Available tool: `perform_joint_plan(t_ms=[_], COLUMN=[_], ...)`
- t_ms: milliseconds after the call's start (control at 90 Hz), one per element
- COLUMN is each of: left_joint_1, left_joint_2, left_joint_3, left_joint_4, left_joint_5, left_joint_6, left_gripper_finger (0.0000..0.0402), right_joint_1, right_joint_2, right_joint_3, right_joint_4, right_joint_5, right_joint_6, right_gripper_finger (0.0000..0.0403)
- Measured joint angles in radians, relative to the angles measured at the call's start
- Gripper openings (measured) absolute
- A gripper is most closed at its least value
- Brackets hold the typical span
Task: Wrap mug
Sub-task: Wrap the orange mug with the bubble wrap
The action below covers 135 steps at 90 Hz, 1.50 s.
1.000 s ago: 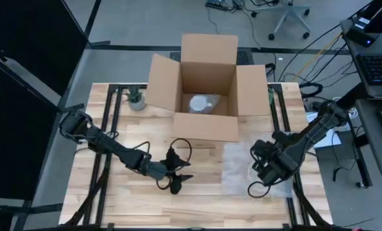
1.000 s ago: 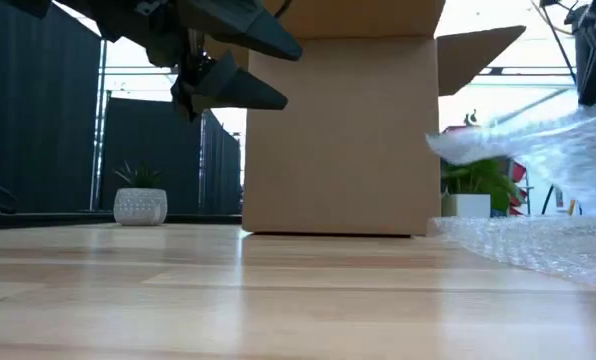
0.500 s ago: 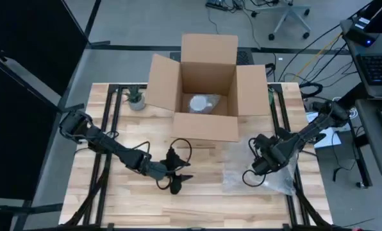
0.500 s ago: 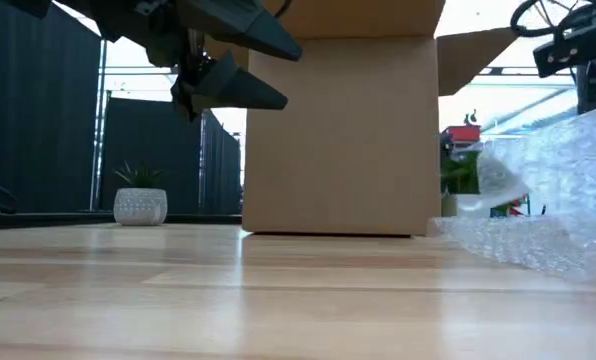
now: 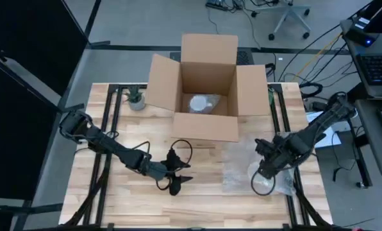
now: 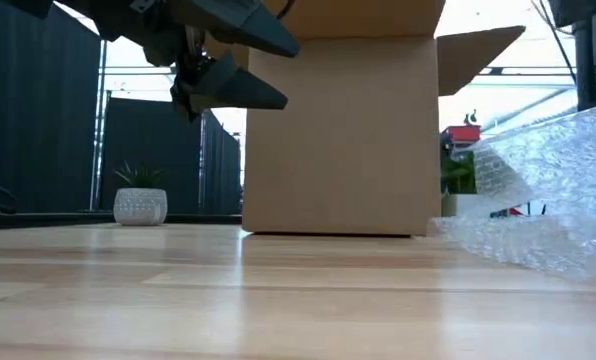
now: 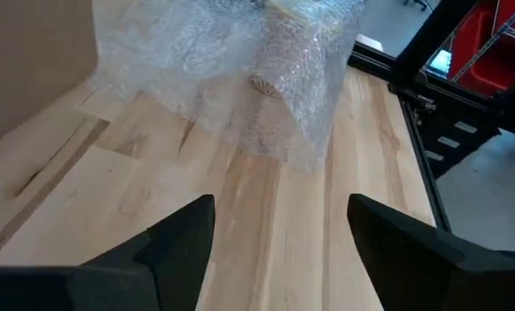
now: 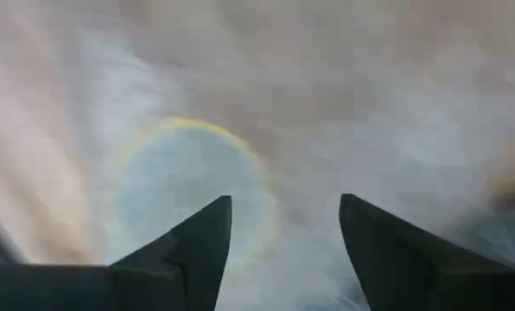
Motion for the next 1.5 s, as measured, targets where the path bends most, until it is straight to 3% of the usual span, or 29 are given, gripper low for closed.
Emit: perform_joint_plan(t_ms=[178,311,578,867,1122,1244,1500], left_joint_1=[0.0,0.0,0.01,0.01,0.011,0.011,0.011], left_joint_2=[0.0,0.0,0.0,0.0,0.0,0.015,0.099], left_joint_3=[0.0,0.0,0.0,0.0,0.0,0.001,0.066], left_joint_4=[0.001,0.001,0.001,0.012,0.047,0.12,0.129], left_joint_5=[0.007,0.006,0.006,0.006,0.006,0.006,0.057], left_joint_6=[0.003,0.003,0.003,0.003,-0.002,-0.003,-0.001], left_gripper_finger=[0.0253,0.0253,0.0253,0.0253,0.0253,0.0253,0.0253], right_joint_1=[0.01,0.01,0.001,0.0,-0.027,-0.049,-0.096], right_joint_2=[0.047,0.064,0.11,0.205,0.29,0.341,0.493], right_joint_3=[-0.115,-0.197,-0.246,-0.246,-0.24,-0.196,-0.028], right_joint_4=[0.023,0.147,0.236,0.488,0.698,0.765,0.707], right_joint_5=[-0.004,-0.003,0.028,0.026,0.019,0.024,0.02], right_joint_6=[0.052,0.049,0.058,-0.024,-0.062,-0.105,-0.211], right_gripper_finger=[0.019,0.0188,0.017,0.0107,0.0016,0.0014,0.0041])
